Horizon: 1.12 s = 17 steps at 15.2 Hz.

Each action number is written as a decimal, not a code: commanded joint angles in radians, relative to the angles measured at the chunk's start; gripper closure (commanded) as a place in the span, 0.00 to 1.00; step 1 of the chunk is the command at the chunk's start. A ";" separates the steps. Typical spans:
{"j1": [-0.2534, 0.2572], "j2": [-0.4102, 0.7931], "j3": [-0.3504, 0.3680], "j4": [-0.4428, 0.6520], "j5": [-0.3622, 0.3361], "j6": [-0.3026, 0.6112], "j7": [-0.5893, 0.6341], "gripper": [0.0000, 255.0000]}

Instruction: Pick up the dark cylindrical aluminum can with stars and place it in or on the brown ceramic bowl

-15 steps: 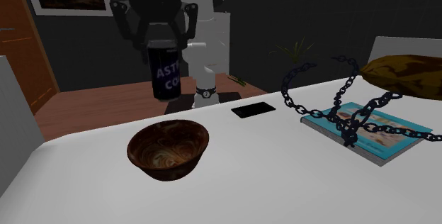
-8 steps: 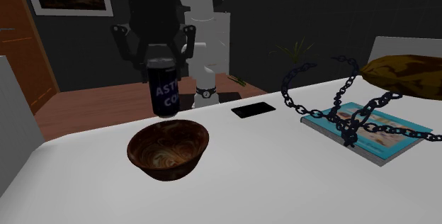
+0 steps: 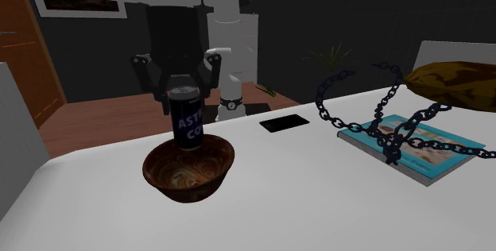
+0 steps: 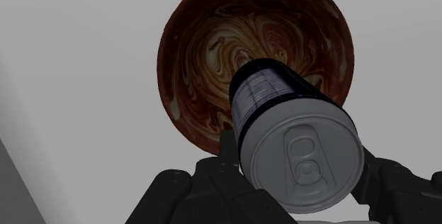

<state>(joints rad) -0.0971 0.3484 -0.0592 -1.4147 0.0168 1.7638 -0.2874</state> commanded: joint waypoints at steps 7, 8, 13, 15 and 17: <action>0.001 -0.002 0.000 -0.061 0.000 0.060 0.000 1.00; 0.001 -0.002 0.000 -0.061 0.000 0.060 0.000 1.00; 0.001 -0.002 0.000 -0.061 0.000 0.060 0.000 0.00; 0.001 -0.002 0.000 -0.061 0.000 0.060 0.000 0.00; 0.001 -0.002 0.000 -0.061 0.000 0.060 0.000 0.00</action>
<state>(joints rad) -0.0963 0.3465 -0.0589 -1.4754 0.0167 1.8238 -0.2873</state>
